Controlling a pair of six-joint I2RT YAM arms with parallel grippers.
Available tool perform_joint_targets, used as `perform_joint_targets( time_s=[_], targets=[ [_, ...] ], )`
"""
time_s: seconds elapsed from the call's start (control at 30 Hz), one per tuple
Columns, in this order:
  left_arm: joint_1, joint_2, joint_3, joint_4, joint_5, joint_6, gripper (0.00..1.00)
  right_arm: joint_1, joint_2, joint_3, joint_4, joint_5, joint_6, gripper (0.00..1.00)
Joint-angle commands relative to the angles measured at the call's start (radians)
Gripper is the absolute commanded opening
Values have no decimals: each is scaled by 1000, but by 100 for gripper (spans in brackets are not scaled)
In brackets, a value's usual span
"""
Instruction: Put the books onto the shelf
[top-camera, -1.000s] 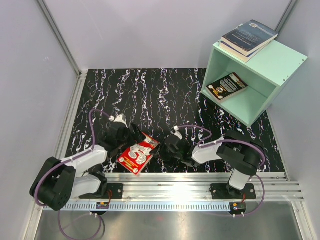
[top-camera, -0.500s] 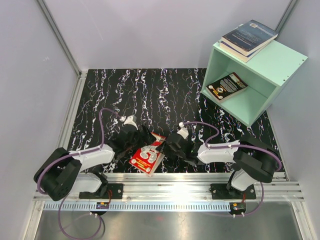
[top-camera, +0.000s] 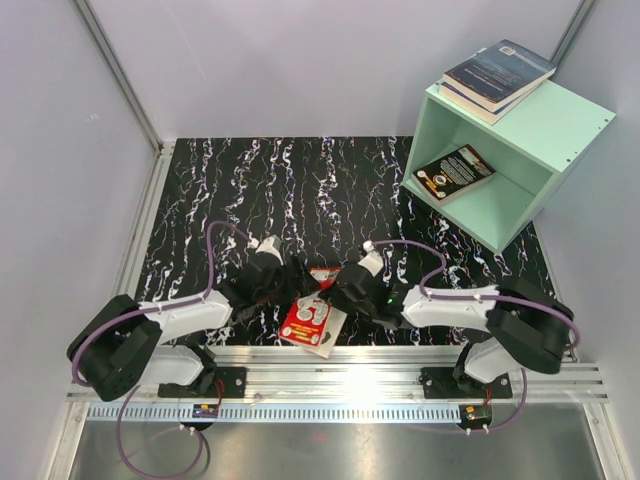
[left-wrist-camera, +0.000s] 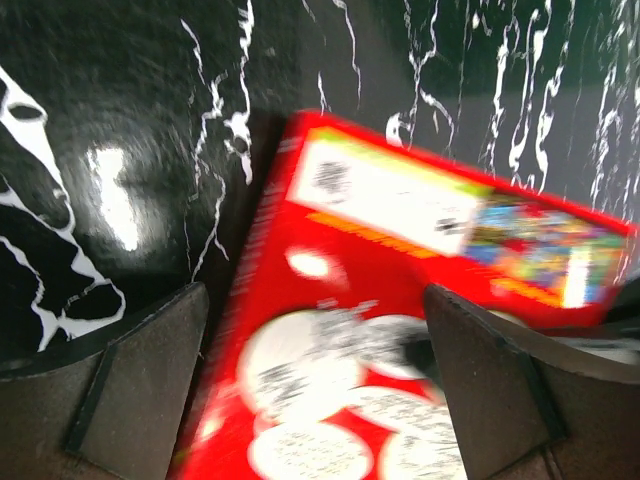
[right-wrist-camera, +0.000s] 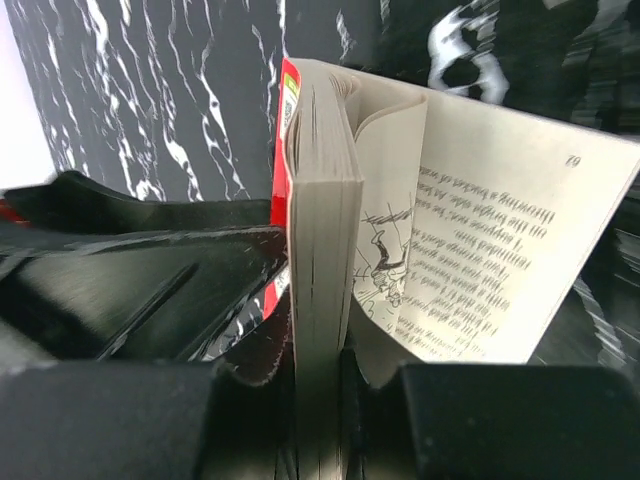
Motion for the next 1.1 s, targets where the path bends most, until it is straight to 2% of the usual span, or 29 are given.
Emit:
perform_joint_targets(
  time_s=[0.0,0.03,0.17,0.23,0.27,0.3,0.37,0.4,0.5,0.53,0.63,0.93,1.03,1.07],
  targets=[
    [-14,1,-5,-196,28,14,93,7,-199,8,-123,142,-4,3],
    [-14,-3,6,-209,16,23,93,7,-243,16,-253,213,-4,1],
    [-16,-28,6,-229,1,29,94,-16,-498,51,-461,386,-85,0],
    [-14,-37,-11,-210,14,24,93,-122,-555,83,-530,388,-167,0],
    [-14,-40,-32,-183,18,20,94,-171,-596,93,-533,371,-205,0],
    [-16,-46,-45,-170,21,15,93,-285,-615,100,-530,352,-243,0],
    [-14,-46,-75,-120,33,4,93,-393,-623,142,-503,301,-358,0],
    [-16,-43,-82,-108,37,3,93,-491,-611,163,-492,279,-430,0],
    [-17,-28,-89,-88,44,18,93,-628,-511,273,-457,194,-514,0],
    [-17,-22,-91,-80,44,29,93,-709,-482,322,-420,143,-550,0],
    [-17,6,-92,-57,42,44,93,-835,-314,413,-353,46,-579,0],
    [-16,171,-14,26,80,57,93,-975,29,589,-193,-26,-582,0],
    [-19,251,111,17,74,87,93,-1003,132,616,-144,-40,-561,0],
    [-17,310,216,-14,73,101,93,-1007,146,620,-139,-40,-556,0]
  ],
)
